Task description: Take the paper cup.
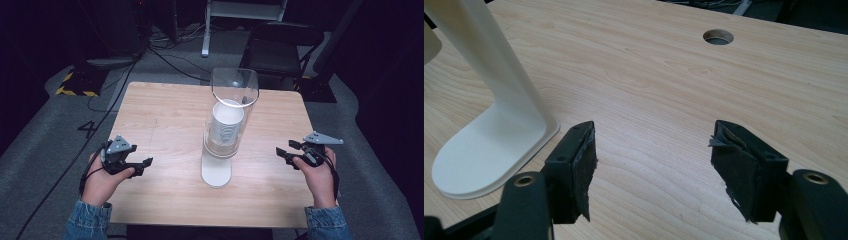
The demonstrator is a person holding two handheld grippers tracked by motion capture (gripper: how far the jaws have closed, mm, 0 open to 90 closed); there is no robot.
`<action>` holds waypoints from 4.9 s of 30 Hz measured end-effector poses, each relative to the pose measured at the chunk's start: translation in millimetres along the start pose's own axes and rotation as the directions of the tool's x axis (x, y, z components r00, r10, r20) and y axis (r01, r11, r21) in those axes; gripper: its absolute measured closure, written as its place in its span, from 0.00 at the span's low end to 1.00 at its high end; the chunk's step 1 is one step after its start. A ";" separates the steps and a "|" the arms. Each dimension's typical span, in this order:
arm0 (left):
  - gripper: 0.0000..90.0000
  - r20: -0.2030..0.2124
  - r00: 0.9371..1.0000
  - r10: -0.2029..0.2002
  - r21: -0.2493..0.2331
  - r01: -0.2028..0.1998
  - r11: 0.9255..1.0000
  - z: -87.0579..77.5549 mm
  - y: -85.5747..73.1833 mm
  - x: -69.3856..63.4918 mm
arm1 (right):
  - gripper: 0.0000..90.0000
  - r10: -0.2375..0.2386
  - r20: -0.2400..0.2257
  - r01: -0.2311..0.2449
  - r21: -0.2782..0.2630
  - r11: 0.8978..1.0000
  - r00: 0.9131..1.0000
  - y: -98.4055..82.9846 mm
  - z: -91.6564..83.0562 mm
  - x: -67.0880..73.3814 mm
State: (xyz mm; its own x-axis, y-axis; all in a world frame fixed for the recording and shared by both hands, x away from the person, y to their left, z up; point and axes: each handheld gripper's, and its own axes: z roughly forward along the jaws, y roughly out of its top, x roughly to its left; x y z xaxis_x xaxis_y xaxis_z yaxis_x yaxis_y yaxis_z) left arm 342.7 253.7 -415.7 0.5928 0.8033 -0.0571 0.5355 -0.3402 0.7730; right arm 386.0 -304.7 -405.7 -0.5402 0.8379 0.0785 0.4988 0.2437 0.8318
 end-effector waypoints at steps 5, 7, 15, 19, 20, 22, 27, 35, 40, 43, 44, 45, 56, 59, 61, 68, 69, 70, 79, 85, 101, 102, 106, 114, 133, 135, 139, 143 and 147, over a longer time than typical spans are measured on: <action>0.27 0.001 1.000 0.008 -0.003 -0.008 1.000 -0.8 -0.1 0.7 | 0.39 -0.014 -0.007 0.014 -0.006 1.000 1.000 1.3 0.3 1.8; 0.27 0.000 1.000 0.002 -0.002 -0.002 1.000 -1.1 -1.0 0.0 | 0.38 -0.011 -0.011 0.011 -0.004 1.000 1.000 2.0 0.6 3.2; 0.27 0.003 1.000 0.000 -0.004 0.000 1.000 -3.7 -5.3 -0.2 | 0.37 -0.031 -0.045 0.030 -0.018 0.999 0.999 8.6 4.8 14.6; 0.27 0.001 1.000 -0.006 -0.010 0.006 1.000 -6.3 -7.1 0.6 | 0.36 -0.050 -0.084 0.047 -0.034 0.998 0.995 14.0 9.2 25.5; 0.27 -0.003 1.000 -0.005 -0.010 0.005 1.000 -7.1 -7.7 1.1 | 0.35 -0.067 -0.106 0.063 -0.039 0.997 0.992 17.1 11.8 33.3; 0.27 -0.003 1.000 -0.010 -0.008 0.010 1.000 -7.6 -8.7 1.5 | 0.35 -0.075 -0.112 0.071 -0.044 0.997 0.991 18.1 12.7 35.3; 0.27 -0.003 1.000 -0.017 -0.004 0.017 1.000 -7.8 -11.2 2.3 | 0.33 -0.096 -0.175 0.087 -0.062 0.994 0.980 24.9 17.8 51.3; 0.27 0.003 1.000 -0.021 0.002 0.021 1.000 -6.0 -13.8 1.8 | 0.29 -0.147 -0.276 0.129 -0.080 0.988 0.950 29.3 30.6 79.6; 0.27 0.004 1.000 -0.023 0.004 0.023 1.000 -4.9 -14.6 2.9 | 0.26 -0.177 -0.317 0.154 -0.096 0.983 0.932 31.2 37.4 95.6; 0.27 0.007 1.000 -0.023 0.011 0.023 1.000 -4.5 -15.3 2.7 | 0.24 -0.181 -0.348 0.159 -0.093 0.983 0.920 31.7 44.7 106.4; 0.27 0.008 1.000 -0.022 0.011 0.022 1.000 -4.4 -15.3 2.8 | 0.24 -0.181 -0.348 0.159 -0.093 0.983 0.920 31.7 44.7 106.4; 0.27 0.011 1.000 -0.024 0.012 0.024 1.000 -4.0 -15.5 2.5 | 0.23 -0.185 -0.348 0.161 -0.096 0.982 0.919 31.8 46.2 107.8; 0.27 0.020 1.000 -0.022 0.024 0.021 0.999 0.8 -17.1 2.1 | 0.18 -0.205 -0.397 0.168 -0.127 0.978 0.895 29.5 69.0 125.2; 0.27 0.024 0.999 -0.023 0.030 0.023 0.999 1.2 -17.4 2.2 | 0.18 -0.209 -0.394 0.169 -0.134 0.976 0.895 28.6 73.3 127.1; 0.26 0.025 0.999 -0.024 0.032 0.023 0.999 2.1 -17.8 1.6 | 0.18 -0.216 -0.391 0.171 -0.148 0.974 0.895 26.9 80.4 131.6; 0.26 0.028 0.999 -0.018 0.037 0.017 0.999 3.5 -18.0 1.3 | 0.18 -0.228 -0.372 0.166 -0.191 0.967 0.900 25.2 89.8 140.3; 0.26 0.029 0.999 -0.020 0.039 0.018 0.999 3.8 -18.2 1.2 | 0.19 -0.222 -0.367 0.151 -0.212 0.966 0.903 24.2 91.6 141.8; 0.26 0.031 0.999 -0.020 0.042 0.019 0.999 3.9 -18.3 1.3 | 0.20 -0.222 -0.362 0.145 -0.226 0.963 0.905 23.8 92.4 141.8; 0.26 0.032 0.999 -0.019 0.043 0.018 0.999 5.4 -18.8 1.0 | 0.31 -0.195 -0.311 0.098 -0.302 0.948 0.930 19.1 95.5 144.0; 0.26 0.036 0.999 -0.022 0.047 0.021 0.999 5.6 -19.0 1.2 | 0.35 -0.207 -0.293 0.107 -0.323 0.940 0.933 18.6 93.8 144.4; 0.26 0.039 0.999 -0.024 0.049 0.022 0.999 5.6 -19.2 0.2 | 0.38 -0.219 -0.293 0.129 -0.298 0.946 0.931 14.4 94.5 144.4; 0.26 0.039 0.999 -0.025 0.048 0.023 0.999 5.5 -19.2 0.2 | 0.38 -0.224 -0.287 0.142 -0.281 0.949 0.931 12.9 96.3 144.4; 0.26 0.037 0.999 -0.025 0.044 0.024 0.999 4.7 -19.2 0.8 | 0.38 -0.218 -0.296 0.141 -0.260 0.955 0.930 5.3 103.1 144.5; 0.26 0.038 0.999 -0.024 0.044 0.022 0.999 5.4 -19.9 1.1 | 0.39 -0.225 -0.291 0.148 -0.262 0.954 0.930 3.8 102.7 144.0; 0.26 0.040 0.999 -0.031 0.043 0.029 0.999 4.1 -21.1 2.8 | 0.39 -0.194 -0.318 0.121 -0.235 0.965 0.928 -2.1 97.6 143.9; 0.26 0.040 0.999 -0.028 0.044 0.026 0.999 4.6 -21.1 2.7 | 0.39 -0.192 -0.320 0.119 -0.234 0.965 0.928 -2.1 97.9 143.6; 0.26 0.042 0.999 -0.026 0.050 0.024 0.998 5.3 -21.0 1.9 | 0.39 -0.201 -0.321 0.125 -0.241 0.962 0.926 -2.1 98.8 143.2; 0.26 0.041 0.999 -0.029 0.046 0.027 0.999 5.4 -21.0 1.6 | 0.39 -0.204 -0.324 0.123 -0.252 0.960 0.924 -2.2 100.7 142.8; 0.26 0.043 0.999 -0.026 0.051 0.024 0.998 5.9 -21.2 1.7 | 0.39 -0.210 -0.321 0.128 -0.257 0.958 0.924 -2.0 102.2 142.6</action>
State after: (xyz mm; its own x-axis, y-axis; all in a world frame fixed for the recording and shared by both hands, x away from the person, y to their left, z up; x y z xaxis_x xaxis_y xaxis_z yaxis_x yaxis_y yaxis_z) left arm 336.0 259.5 -435.9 0.6039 0.7902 -0.1046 0.5794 -0.3451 0.7384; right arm 377.3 -135.8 -452.3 -0.8209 0.5662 0.0741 0.2341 0.2152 0.9481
